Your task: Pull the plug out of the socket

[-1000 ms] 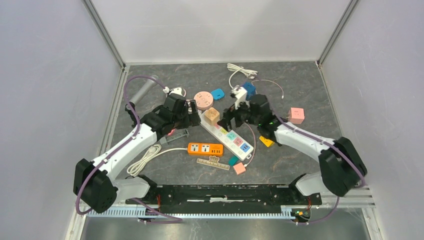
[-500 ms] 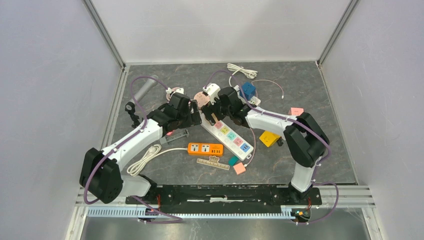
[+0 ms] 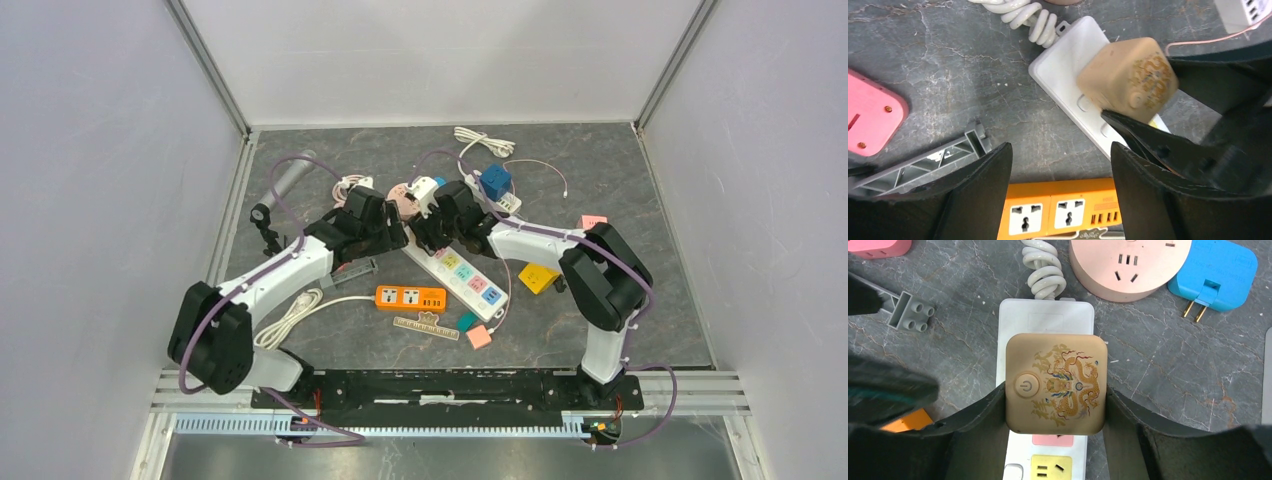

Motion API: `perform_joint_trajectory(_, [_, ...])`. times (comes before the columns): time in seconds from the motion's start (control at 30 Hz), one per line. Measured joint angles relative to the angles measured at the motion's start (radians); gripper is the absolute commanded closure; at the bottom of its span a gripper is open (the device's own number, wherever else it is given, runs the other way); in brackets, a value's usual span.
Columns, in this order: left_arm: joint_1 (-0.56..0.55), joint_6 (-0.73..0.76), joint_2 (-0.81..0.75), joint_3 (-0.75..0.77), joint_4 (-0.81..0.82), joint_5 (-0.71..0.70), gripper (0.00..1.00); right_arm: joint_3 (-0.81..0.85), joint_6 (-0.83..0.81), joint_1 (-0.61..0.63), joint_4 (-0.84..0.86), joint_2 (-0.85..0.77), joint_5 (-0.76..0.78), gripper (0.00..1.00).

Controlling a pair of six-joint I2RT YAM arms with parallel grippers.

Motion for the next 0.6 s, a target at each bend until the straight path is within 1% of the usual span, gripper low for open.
perform_joint_trajectory(0.07, [0.004, -0.002, 0.027, -0.012, 0.034, 0.009, 0.28, -0.028, -0.002, -0.002, 0.022, -0.016, 0.000, 0.76])
perform_joint_trajectory(0.13, [0.012, -0.003, 0.077, -0.019, 0.063, 0.016, 0.32, -0.061, -0.005, -0.007, 0.043, -0.035, -0.006, 0.82])
perform_joint_trajectory(0.17, [0.016, -0.003, 0.105, -0.020, 0.077, 0.021, 0.33, -0.081, -0.008, -0.011, 0.055, -0.049, -0.017, 0.87])
perform_joint_trajectory(0.2, [0.021, -0.003, 0.132, -0.021, 0.090, 0.030, 0.34, -0.100, -0.013, -0.016, 0.068, -0.060, -0.027, 0.95])
perform_joint_trajectory(0.23, [0.022, -0.003, 0.152, -0.021, 0.098, 0.033, 0.34, -0.117, -0.019, -0.019, 0.076, -0.073, -0.039, 1.00])
perform_joint_trajectory(0.43, [0.026, -0.002, 0.209, -0.025, 0.161, 0.061, 0.35, -0.140, -0.058, -0.029, 0.080, -0.089, -0.110, 1.00])
perform_joint_trajectory(0.53, [0.026, -0.002, 0.221, -0.025, 0.191, 0.074, 0.39, -0.150, -0.071, -0.029, 0.092, -0.092, -0.130, 1.00])
perform_joint_trajectory(0.6, [0.026, -0.002, 0.237, -0.025, 0.203, 0.085, 0.44, -0.157, -0.074, -0.029, 0.097, -0.097, -0.142, 1.00])
